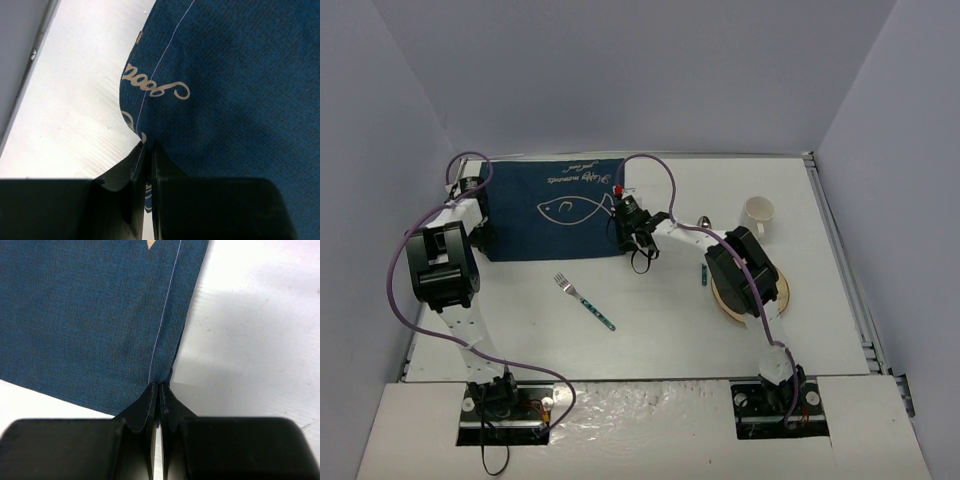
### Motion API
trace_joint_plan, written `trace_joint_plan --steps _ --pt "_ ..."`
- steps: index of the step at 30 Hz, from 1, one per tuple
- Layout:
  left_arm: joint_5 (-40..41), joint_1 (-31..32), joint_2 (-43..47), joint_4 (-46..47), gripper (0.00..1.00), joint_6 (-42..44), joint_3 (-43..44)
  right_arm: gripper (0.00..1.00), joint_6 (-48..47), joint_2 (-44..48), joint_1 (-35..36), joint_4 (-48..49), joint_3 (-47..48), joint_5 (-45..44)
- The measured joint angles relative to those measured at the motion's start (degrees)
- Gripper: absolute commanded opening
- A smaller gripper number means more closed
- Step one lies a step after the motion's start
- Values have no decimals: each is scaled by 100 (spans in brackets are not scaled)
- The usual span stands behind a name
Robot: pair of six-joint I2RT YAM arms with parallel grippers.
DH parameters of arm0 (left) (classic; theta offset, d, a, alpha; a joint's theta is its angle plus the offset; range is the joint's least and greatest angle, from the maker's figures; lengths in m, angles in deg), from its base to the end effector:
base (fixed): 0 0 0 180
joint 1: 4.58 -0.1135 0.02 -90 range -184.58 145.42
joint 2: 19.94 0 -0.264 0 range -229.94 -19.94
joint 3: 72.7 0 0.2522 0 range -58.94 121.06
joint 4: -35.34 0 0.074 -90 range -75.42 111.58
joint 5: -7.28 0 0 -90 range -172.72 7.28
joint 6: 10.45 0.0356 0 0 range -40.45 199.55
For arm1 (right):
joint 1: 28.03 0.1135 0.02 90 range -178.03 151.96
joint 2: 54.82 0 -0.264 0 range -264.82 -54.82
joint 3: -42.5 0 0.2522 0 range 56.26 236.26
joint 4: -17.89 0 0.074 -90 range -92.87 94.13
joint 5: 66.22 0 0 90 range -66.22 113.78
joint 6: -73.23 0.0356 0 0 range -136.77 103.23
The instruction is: Set the dinner table for one person
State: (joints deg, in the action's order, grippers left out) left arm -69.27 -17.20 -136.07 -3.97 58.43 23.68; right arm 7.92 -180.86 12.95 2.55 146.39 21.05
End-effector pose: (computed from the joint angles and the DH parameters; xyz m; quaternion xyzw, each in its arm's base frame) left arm 0.4173 0.1019 0.1721 -0.3077 0.9069 0.0929 0.2725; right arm 0.3754 0.3239 0.1652 -0.1166 0.8890 0.2218 0.3832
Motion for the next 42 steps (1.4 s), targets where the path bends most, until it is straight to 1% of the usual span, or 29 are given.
trace_joint_plan --steps 3,6,8,10,11,13,19,23,30,33,39,42 --pt "115 0 -2 -23 7 34 1 0 102 0 11 2 0 25" --pt "184 -21 -2 -68 16 57 1 0 181 0 30 2 -1 55" --pt "216 -47 -2 -90 29 66 1 0 222 -1 38 3 -1 64" --pt "279 -78 -2 -112 45 82 8 0 261 -2 45 5 -1 65" --pt "340 -94 -2 -124 50 103 17 0 283 -2 48 6 -2 65" --pt "381 -151 7 -132 64 142 43 0 326 -2 49 4 -5 63" --pt "324 -245 70 -174 82 142 99 0 434 -2 69 5 -13 59" --pt "238 -245 204 -287 85 135 104 2 492 -2 69 11 -24 56" --pt "130 -245 767 -369 86 54 90 1 506 -2 71 13 -24 54" --pt "123 -245 897 -333 86 -11 -25 2 476 -2 71 14 -24 54" --pt "-81 -245 923 -273 86 -88 -355 7 374 0 73 31 -24 49" --pt "-229 -245 974 -259 87 -109 -459 14 313 0 75 41 -24 11"
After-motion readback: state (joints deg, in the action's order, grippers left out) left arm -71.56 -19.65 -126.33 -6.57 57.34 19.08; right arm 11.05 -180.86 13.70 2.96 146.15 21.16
